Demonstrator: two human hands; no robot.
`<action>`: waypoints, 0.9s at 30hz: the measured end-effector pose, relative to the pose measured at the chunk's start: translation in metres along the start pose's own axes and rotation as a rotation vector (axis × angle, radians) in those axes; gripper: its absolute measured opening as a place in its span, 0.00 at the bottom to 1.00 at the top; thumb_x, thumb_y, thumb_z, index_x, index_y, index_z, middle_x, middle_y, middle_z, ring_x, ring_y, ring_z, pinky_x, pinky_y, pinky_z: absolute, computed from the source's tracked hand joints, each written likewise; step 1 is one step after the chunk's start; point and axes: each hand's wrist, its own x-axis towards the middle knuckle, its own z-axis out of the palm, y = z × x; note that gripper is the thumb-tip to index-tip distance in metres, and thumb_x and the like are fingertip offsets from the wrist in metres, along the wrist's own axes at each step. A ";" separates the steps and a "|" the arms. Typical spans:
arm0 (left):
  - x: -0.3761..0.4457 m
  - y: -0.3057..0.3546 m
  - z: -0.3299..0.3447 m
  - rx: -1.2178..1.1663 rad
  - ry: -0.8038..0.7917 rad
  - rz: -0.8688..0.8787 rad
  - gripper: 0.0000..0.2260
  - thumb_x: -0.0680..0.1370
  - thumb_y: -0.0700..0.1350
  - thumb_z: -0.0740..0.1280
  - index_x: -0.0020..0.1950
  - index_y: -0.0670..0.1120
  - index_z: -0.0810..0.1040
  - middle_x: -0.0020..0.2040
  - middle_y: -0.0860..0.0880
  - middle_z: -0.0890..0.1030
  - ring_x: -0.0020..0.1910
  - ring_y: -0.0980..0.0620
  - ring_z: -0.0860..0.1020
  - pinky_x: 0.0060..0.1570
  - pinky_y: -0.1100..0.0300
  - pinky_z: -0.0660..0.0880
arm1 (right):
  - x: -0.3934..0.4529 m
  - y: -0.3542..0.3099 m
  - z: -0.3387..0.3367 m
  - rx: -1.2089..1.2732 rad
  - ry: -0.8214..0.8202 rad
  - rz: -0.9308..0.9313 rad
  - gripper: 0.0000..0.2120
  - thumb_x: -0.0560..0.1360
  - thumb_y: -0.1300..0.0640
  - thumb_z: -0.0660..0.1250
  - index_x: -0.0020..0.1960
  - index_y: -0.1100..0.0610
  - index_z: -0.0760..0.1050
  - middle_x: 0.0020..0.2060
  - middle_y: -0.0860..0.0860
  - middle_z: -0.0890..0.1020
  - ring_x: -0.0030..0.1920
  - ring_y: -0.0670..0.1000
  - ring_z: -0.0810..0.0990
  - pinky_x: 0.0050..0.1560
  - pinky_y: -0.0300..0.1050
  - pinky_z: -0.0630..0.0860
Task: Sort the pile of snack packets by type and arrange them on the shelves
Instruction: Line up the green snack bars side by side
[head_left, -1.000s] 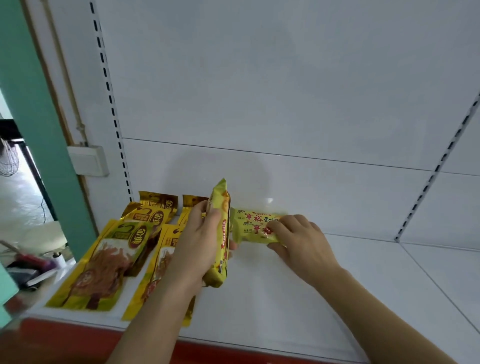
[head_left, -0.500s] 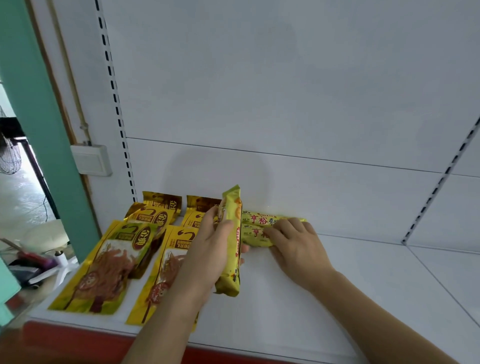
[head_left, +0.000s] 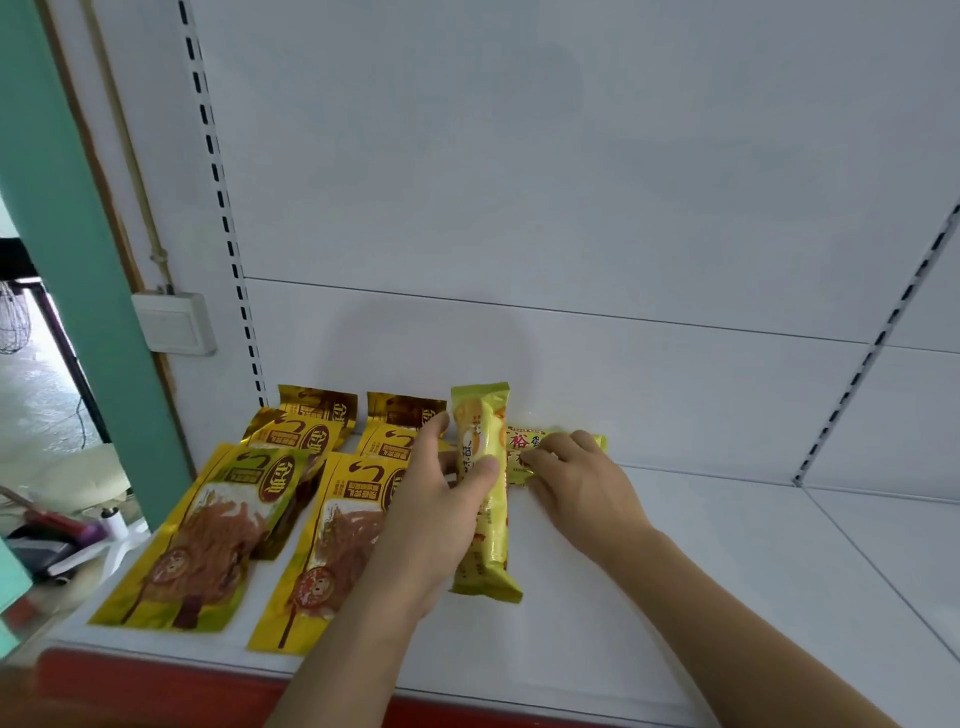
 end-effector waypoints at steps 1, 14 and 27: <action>0.000 0.000 0.001 0.006 0.013 0.014 0.27 0.80 0.48 0.71 0.75 0.63 0.66 0.58 0.55 0.83 0.53 0.53 0.84 0.57 0.43 0.81 | 0.001 -0.003 -0.004 0.021 -0.026 0.013 0.12 0.73 0.58 0.73 0.56 0.53 0.82 0.48 0.51 0.82 0.47 0.59 0.79 0.41 0.54 0.80; 0.000 0.006 0.023 -0.075 0.023 0.066 0.25 0.75 0.61 0.74 0.69 0.58 0.75 0.52 0.57 0.85 0.55 0.54 0.83 0.58 0.43 0.81 | -0.037 -0.088 -0.100 0.797 -0.059 0.561 0.21 0.73 0.50 0.75 0.62 0.38 0.71 0.45 0.39 0.82 0.42 0.42 0.83 0.40 0.40 0.81; -0.005 0.021 0.003 0.103 -0.387 0.010 0.10 0.79 0.46 0.73 0.59 0.56 0.84 0.52 0.48 0.86 0.44 0.43 0.87 0.36 0.53 0.82 | -0.048 -0.042 -0.115 0.361 0.226 0.315 0.13 0.75 0.58 0.73 0.58 0.50 0.80 0.55 0.43 0.80 0.54 0.45 0.79 0.51 0.39 0.77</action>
